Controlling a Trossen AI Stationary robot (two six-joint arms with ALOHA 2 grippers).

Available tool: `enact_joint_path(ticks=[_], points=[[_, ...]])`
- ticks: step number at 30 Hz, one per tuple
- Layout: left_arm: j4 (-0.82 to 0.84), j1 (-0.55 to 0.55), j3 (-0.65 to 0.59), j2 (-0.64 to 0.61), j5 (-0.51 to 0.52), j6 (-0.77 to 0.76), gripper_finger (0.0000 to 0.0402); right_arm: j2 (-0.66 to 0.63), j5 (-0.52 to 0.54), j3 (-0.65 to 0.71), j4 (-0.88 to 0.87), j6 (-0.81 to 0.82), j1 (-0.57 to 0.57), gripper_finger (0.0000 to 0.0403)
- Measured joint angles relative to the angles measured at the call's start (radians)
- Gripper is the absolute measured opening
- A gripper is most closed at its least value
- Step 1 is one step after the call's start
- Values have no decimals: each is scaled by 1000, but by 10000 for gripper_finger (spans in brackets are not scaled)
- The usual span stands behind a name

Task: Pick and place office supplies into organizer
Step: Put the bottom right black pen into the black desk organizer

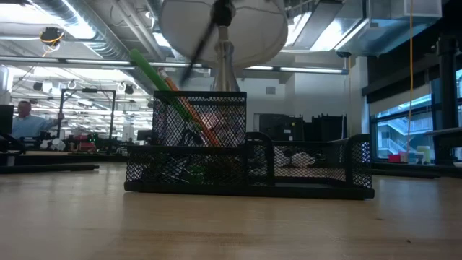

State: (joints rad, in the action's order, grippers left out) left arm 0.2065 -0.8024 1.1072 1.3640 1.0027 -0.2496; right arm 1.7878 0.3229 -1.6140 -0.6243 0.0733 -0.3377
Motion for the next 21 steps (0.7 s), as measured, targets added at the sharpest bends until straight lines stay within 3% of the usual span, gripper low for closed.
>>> enact_joint_path(ticks=[21], points=[[39, 6, 0, 0, -1, 1, 143, 0, -30, 200, 104, 107, 8, 42]])
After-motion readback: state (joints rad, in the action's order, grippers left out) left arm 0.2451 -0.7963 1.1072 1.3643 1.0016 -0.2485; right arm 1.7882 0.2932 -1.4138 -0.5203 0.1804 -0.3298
